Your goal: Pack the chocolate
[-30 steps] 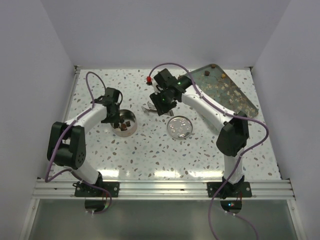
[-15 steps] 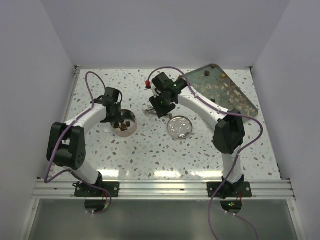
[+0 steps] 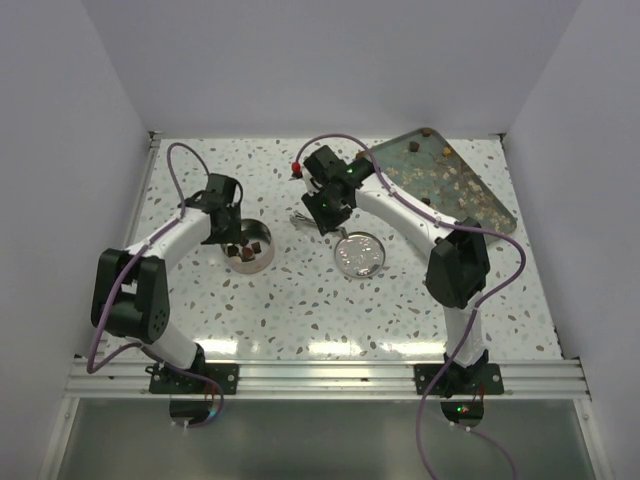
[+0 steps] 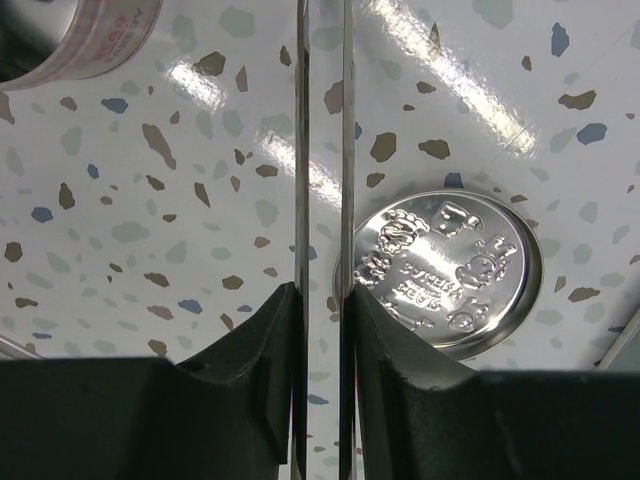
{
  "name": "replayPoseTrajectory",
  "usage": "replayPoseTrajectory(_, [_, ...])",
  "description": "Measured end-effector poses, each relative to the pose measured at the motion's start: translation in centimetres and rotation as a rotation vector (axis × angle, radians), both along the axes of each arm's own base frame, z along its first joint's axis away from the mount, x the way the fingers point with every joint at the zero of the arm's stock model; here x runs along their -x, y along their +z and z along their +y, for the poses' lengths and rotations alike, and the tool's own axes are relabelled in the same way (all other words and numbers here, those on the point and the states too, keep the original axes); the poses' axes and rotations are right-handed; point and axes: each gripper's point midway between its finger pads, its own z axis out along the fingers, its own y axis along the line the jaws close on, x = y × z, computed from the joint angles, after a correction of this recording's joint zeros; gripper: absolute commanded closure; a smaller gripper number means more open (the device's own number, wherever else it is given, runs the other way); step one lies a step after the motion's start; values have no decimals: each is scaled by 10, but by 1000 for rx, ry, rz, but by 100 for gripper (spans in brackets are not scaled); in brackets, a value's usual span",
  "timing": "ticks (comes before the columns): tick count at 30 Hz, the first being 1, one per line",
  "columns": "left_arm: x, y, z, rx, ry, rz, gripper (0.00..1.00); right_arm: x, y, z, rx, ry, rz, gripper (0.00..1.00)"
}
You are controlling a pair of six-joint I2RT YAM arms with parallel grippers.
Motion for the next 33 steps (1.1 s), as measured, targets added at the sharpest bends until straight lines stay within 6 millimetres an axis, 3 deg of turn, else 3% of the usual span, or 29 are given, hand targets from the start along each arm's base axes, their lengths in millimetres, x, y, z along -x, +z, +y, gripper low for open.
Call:
replayPoseTrajectory(4, [-5, 9, -1, 58, 6, -41, 42, -2, 8, -1, 3, 0, -14, 76])
replayPoseTrajectory(10, [-6, 16, 7, 140, 47, -89, 41, -8, 39, 4, -29, 5, -71, 76])
replayPoseTrajectory(15, [-3, 11, 3, 181, 42, -84, 40, 3, 71, 16, -71, 44, -114, 76])
replayPoseTrajectory(18, [0, 8, 3, 198, 52, -80, 40, 20, 87, 32, -101, 98, -129, 75])
replayPoseTrajectory(27, [1, 12, 16, 219, 94, -99, 39, 76, 89, 70, -120, 264, -94, 71])
replayPoseTrajectory(33, [1, 10, 14, 234, 89, -102, 39, 79, 90, 71, -112, 275, -98, 63])
